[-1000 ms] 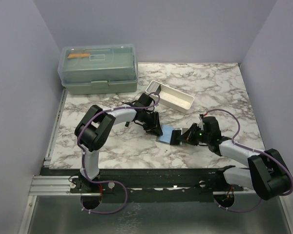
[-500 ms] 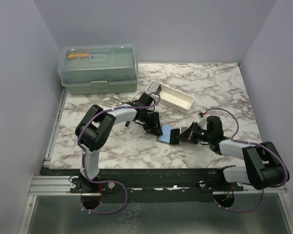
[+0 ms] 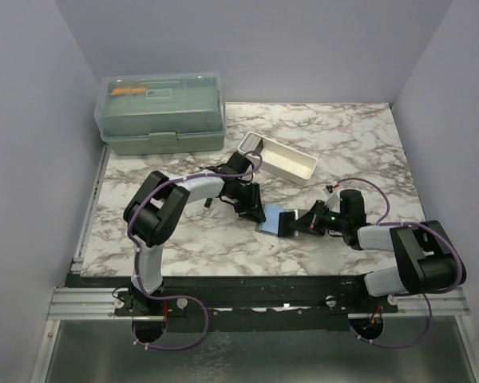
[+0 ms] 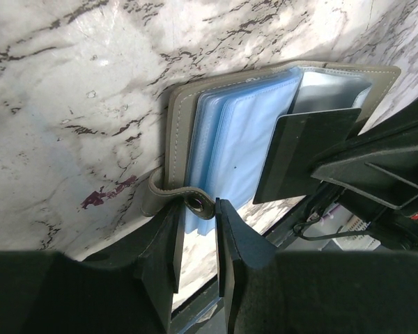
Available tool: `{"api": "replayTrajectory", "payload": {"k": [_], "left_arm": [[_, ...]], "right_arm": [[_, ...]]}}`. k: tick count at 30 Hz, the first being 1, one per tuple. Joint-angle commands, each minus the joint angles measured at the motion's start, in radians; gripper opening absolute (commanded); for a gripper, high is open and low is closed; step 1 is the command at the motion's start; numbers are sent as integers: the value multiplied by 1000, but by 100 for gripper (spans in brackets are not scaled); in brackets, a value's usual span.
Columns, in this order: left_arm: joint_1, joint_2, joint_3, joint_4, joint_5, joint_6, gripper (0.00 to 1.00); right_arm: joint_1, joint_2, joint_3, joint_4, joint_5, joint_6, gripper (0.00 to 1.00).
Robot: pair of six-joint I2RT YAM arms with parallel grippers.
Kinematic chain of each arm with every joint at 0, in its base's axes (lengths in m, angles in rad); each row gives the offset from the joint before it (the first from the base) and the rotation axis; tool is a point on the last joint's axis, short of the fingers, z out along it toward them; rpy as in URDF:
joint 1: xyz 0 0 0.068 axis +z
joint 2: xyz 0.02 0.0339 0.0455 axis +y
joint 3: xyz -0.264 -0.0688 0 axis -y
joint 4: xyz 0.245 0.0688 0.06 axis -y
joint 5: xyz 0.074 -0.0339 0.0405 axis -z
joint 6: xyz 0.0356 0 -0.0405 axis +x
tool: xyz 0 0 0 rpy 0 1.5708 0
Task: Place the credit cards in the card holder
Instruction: Insert the credit card into the card holder.
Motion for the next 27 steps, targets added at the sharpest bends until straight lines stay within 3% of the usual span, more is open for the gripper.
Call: {"api": "replayTrajectory", "payload": {"k": [1,4,11,16,23,27], "left_arm": [[4,48,5,-30,-95,36,29],[4,37,5,-31,-95,41,31],[-1,33,-5,-30,-105,43,36],[-13,-2,-25,-32,-114,31,37],[-11,-129,5,-125,-243,91,57],[-14,-164,37,-131,-191,69,64]], "right_arm": [[-14,24,23,3,-5,-37,0],[-14,52,52,-53,11,-75,1],[-11,59,10,62,-31,-25,18],[-10,86,23,60,-15,-21,1],[-10,89,23,54,-13,-9,0],[-10,64,29,-14,19,-31,0]]}}
